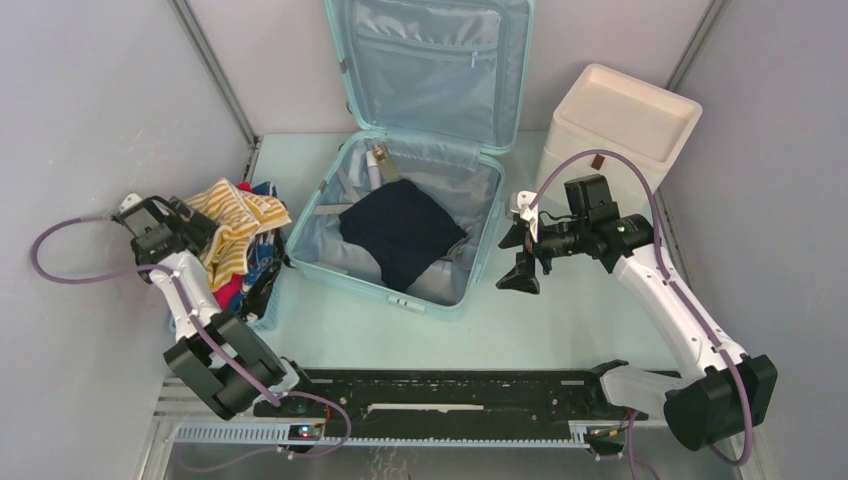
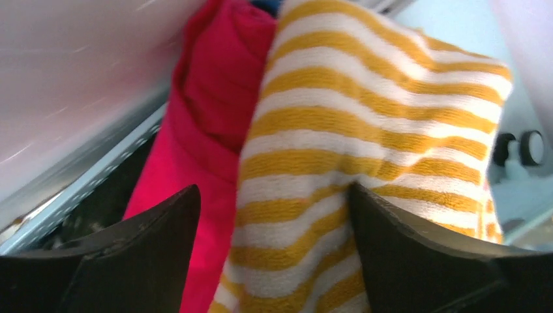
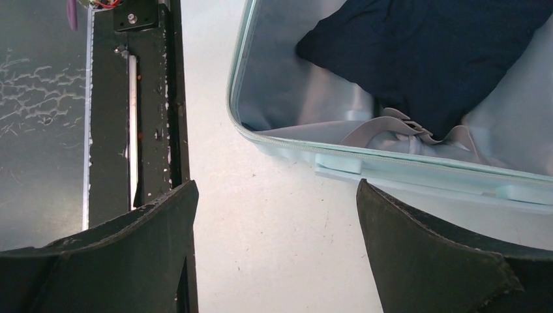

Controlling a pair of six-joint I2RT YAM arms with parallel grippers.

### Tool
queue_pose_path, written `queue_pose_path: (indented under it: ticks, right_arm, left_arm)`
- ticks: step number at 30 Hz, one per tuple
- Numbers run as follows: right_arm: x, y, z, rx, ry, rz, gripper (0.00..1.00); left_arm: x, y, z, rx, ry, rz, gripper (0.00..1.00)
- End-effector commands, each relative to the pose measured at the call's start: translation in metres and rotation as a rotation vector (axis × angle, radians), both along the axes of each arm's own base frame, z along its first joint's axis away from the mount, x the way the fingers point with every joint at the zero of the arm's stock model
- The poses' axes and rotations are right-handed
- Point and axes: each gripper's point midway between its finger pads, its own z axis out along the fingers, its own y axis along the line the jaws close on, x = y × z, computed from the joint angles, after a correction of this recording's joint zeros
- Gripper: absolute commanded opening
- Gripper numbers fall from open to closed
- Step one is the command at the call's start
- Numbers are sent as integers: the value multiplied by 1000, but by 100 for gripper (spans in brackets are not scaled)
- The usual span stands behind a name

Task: Open, take out, and arrange the luggage
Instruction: Place the clothes in the bin.

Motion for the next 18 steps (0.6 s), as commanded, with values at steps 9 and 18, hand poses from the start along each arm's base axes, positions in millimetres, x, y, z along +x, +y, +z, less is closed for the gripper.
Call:
queue_pose_path:
  ticks: [9,18]
  right_arm:
    - [0,-1,9,36,-13,9,100]
    - [-3,0,9,37,-13,17,100]
  left_arm:
    - [-59,6,74,133,-101,323,99]
    - [-71,-33,106,181,-227,217,83]
